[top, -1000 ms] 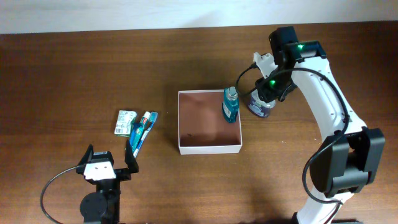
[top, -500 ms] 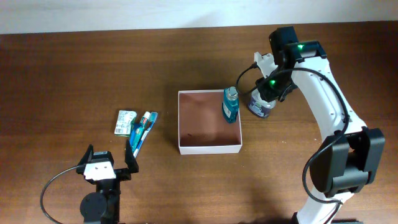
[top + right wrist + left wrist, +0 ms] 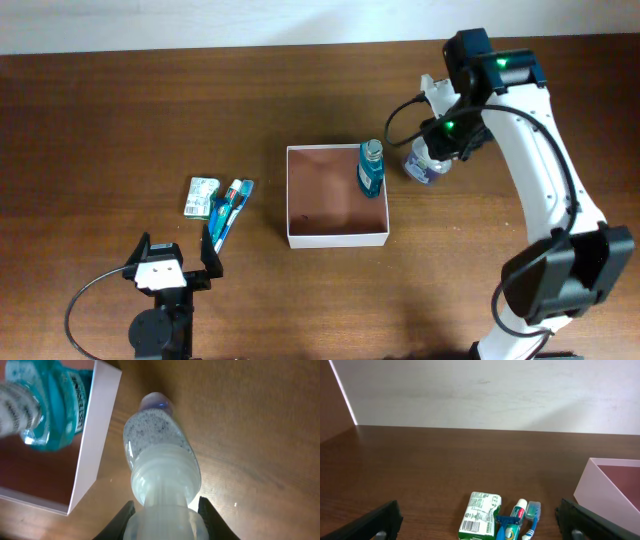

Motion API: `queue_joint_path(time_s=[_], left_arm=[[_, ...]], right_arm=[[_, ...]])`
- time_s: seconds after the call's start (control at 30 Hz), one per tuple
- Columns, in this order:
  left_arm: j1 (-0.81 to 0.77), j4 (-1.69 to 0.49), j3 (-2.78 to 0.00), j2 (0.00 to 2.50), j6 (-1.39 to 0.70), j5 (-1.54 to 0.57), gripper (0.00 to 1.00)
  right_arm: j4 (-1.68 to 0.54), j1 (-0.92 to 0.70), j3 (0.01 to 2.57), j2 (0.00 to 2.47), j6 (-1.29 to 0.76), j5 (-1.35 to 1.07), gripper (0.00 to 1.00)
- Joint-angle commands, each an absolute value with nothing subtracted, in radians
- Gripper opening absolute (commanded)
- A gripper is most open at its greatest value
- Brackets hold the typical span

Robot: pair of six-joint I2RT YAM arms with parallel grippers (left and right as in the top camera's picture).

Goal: Pack container

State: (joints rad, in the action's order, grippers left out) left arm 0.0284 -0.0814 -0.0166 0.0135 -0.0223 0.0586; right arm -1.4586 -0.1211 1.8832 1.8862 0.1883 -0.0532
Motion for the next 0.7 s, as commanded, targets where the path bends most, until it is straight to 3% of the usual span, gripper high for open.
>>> queue_joint_path(time_s=[0.0,0.33,0.67], left_arm=[[0.029,-0.079,-0.010,0.006,-0.010,0.047,0.99],[0.029,-0.079,-0.010,0.006,-0.010,0.048,0.99],[0.029,-0.079,-0.010,0.006,-0.010,0.048,0.99]], right_arm=[[-1.493,-0.117,1.921,1.781,0.128,-0.056,0.26],[-1.555,-0.118,1.921,1.599,-0.065,-0.125,0.26],[-1.619,-0.187,1.921,1.576,-0.184,-0.124,0.27]])
